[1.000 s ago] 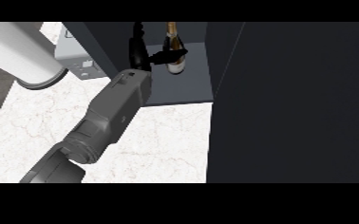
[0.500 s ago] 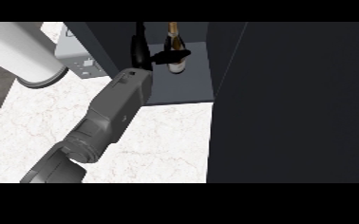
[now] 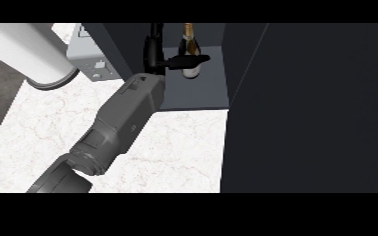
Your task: Pick up the wine, place it into the cabinet and close the cabinet
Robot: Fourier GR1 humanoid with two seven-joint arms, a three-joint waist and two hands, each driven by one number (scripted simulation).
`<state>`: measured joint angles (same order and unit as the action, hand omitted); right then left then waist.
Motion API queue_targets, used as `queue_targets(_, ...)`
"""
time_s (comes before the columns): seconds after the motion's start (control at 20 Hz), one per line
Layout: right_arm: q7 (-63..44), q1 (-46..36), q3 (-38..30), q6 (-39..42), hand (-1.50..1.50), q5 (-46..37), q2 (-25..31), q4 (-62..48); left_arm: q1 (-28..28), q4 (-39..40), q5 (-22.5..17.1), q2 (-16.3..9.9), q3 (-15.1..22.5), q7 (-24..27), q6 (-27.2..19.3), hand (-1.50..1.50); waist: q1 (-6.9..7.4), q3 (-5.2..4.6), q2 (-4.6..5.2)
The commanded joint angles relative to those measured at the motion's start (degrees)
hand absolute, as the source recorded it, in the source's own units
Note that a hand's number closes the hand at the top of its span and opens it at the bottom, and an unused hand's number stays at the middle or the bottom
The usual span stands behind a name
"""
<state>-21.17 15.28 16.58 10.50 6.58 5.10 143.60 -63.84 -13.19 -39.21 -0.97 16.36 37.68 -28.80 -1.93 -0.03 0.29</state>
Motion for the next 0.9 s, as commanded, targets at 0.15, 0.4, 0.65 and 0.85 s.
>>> queue_targets(0.15, -2.71, 7.19, 1.34, -0.19, -1.5, 2.76, 1.07, 12.12, 3.14, -7.53, 0.72, -2.33, -0.01, -1.82, 3.59, -1.5, 1.55, 0.04, -0.9)
queue_targets(0.4, -5.68, 2.81, -1.69, -2.5, -1.5, 4.96, 1.23, 12.3, 8.22, -15.11, 1.09, -1.8, 0.87, -1.59, 4.42, -1.5, 2.74, 0.03, -1.04)
queue_targets(0.65, -5.84, 3.66, 1.22, -3.48, -1.5, 1.3, 1.16, 12.94, 12.45, -25.46, 2.28, -2.76, 2.89, -6.08, 1.24, -1.5, 2.86, 0.02, -1.22)
queue_targets(0.85, -6.4, 3.76, -0.75, -2.8, -1.5, 3.99, 2.6, 13.54, 20.44, -33.68, 3.6, -1.42, 6.17, -5.91, 0.24, -1.5, 2.99, 0.04, -1.3)
